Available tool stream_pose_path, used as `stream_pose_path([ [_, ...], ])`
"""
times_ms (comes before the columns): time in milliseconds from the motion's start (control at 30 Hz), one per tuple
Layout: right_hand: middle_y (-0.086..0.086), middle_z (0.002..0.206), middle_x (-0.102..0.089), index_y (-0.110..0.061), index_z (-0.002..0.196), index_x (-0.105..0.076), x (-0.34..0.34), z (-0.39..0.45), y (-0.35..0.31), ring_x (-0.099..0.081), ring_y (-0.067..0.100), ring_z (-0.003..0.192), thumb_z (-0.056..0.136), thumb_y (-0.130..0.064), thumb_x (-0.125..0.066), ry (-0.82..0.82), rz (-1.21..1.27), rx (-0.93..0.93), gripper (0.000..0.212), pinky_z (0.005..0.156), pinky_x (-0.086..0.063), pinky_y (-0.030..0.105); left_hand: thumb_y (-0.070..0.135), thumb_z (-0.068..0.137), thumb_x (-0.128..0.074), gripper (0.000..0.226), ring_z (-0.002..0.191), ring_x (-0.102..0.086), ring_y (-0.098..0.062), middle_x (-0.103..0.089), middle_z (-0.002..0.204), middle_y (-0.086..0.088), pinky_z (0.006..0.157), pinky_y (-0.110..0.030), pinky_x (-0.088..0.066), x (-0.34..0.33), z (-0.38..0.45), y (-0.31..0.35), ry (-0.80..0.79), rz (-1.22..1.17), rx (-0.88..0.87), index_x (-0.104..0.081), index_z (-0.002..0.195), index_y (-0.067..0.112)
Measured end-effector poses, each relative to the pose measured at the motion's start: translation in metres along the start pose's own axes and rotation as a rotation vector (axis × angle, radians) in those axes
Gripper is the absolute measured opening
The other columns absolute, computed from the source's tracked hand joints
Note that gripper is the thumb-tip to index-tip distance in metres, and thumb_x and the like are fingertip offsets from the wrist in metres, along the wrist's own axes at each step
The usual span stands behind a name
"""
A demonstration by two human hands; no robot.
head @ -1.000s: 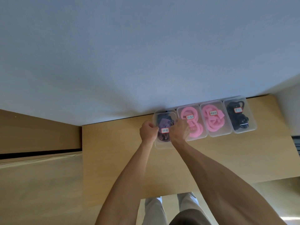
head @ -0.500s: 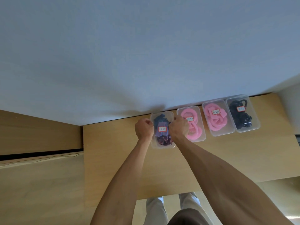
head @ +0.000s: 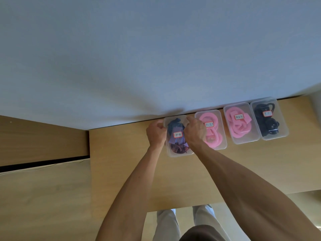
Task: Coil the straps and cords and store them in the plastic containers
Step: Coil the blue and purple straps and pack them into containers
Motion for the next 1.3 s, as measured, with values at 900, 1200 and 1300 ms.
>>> stream_pose_path([
  [900, 0.011, 0.082, -0.065, -0.009, 0.104, -0.056, 0.0, -0.02, 0.001, -0.055, 0.028, 0.068, 0.093, 0.0, -0.049, -0.004, -0.075, 0.043, 0.016, 0.062, -0.05, 0.04, 0.009, 0.092, -0.053, 0.013, 0.08, -0.06, -0.032, -0.06, 0.083, -0.008, 0.062, -0.035, -0.039, 0.002, -0.01, 0.011, -0.053, 0.462, -0.318, -0.053, 0.08, 0.014],
  [1200, 0.008, 0.09, -0.066, -0.025, 0.135, -0.052, 0.001, -0.049, 0.015, -0.057, 0.029, 0.072, 0.089, -0.007, -0.048, -0.188, 0.023, 0.116, 0.05, 0.064, -0.045, 0.032, 0.008, 0.089, -0.063, 0.083, 0.07, -0.065, -0.026, -0.064, 0.075, -0.008, 0.075, -0.039, -0.057, 0.004, -0.06, -0.031, -0.415, 0.275, -0.089, -0.024, 0.158, 0.035],
  [1300, 0.012, 0.122, -0.062, -0.034, 0.153, -0.027, -0.002, -0.064, 0.018, -0.062, 0.027, 0.093, 0.095, -0.023, -0.055, -0.414, 0.31, 0.088, 0.065, 0.055, -0.045, 0.021, 0.007, 0.086, -0.067, 0.099, 0.068, -0.064, -0.025, -0.06, 0.071, -0.009, 0.075, -0.043, -0.058, 0.006, -0.066, -0.035, -0.485, 0.26, -0.04, -0.01, 0.157, 0.044],
])
Point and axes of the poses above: each hand's wrist, its own z-axis towards the middle knuckle, its own x-axis out of the back of the hand, y = z × x, the point moved 4 cm from there along z, towards the middle knuckle
